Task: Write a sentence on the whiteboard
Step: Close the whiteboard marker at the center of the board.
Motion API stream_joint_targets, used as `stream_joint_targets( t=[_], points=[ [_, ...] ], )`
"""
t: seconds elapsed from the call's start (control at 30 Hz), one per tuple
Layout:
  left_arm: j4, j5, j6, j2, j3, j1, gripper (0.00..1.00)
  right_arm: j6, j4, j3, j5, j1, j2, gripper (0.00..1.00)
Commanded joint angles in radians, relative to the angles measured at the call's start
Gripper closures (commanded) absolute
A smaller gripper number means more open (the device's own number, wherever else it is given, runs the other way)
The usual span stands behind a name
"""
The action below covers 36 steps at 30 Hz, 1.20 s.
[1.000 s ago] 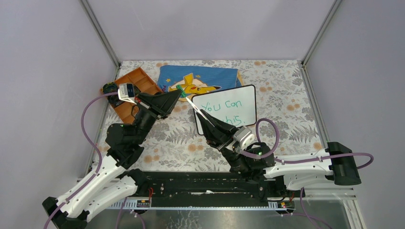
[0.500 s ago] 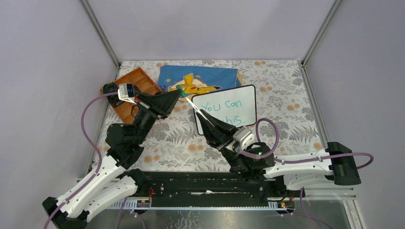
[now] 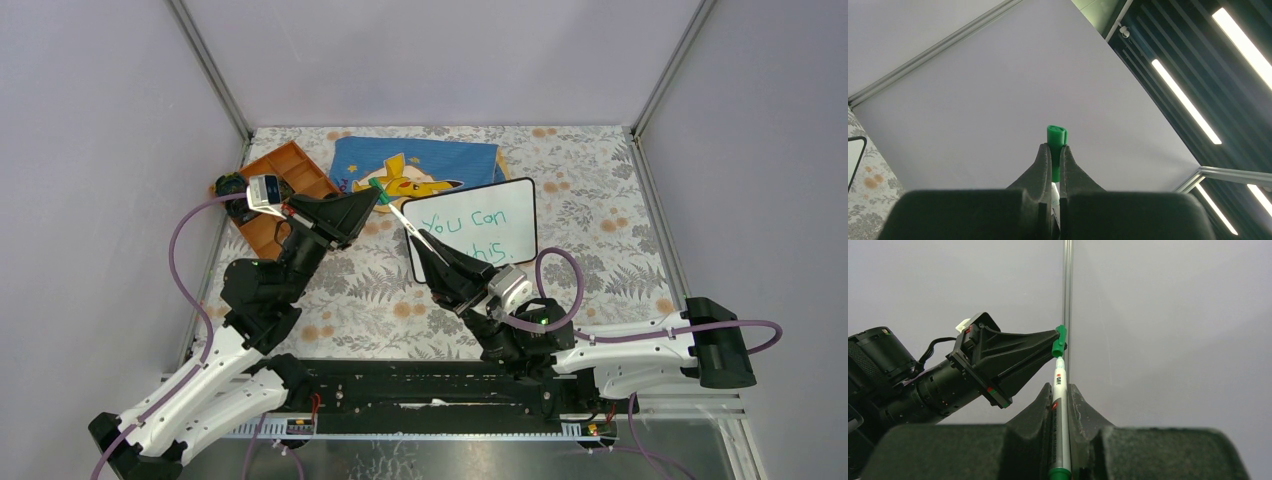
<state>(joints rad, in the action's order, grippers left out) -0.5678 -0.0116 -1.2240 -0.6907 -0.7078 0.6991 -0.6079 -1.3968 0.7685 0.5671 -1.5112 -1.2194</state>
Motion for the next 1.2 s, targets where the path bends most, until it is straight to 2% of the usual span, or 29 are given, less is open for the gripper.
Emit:
stream_joint_targets(
  t=[0.0,0.3,1.17],
  points=[
    [-0.013,-0.020,0.029,0.009,-0.004,-0.006,1.00,-0.005,-0.040,0.034,-0.001,-0.004,0.032,1.00],
    [0.010,-0.054,0.061,0.018,-0.036,-0.006,1.00,0.010,-0.040,0.004,0.008,-0.004,0.052,1.00],
    [-0.008,-0.024,0.043,0.007,-0.026,-0.006,1.00,0.042,-0.017,0.018,-0.004,-0.004,0.040,1.00]
  ],
)
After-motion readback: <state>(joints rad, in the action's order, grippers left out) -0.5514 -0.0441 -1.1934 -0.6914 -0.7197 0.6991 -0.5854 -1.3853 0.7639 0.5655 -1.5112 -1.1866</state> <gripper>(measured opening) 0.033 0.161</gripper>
